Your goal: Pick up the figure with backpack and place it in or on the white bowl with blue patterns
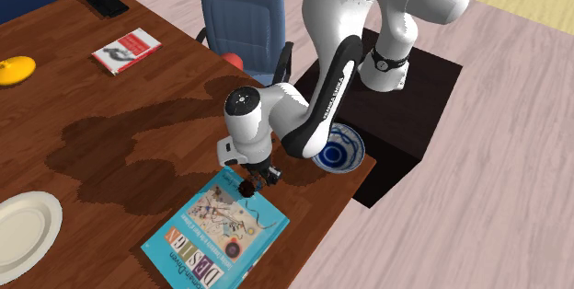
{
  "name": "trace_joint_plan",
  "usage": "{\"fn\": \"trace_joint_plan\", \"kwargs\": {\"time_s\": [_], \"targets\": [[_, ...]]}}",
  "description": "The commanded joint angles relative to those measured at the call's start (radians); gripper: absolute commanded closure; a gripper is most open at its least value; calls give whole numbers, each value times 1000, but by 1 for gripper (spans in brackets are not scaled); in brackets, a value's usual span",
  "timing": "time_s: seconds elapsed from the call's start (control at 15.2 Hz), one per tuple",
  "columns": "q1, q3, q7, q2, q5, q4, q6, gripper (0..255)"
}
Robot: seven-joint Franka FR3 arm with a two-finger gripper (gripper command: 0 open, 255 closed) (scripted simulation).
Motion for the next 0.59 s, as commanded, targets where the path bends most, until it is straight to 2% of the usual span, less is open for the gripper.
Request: {"fn": "trace_joint_plan", "kwargs": {"time_s": [0.0,0.53], "targets": [[0,0,0,0,0,0,0,255],[13,-18,18,-71,-21,-15,-56,255]]}}
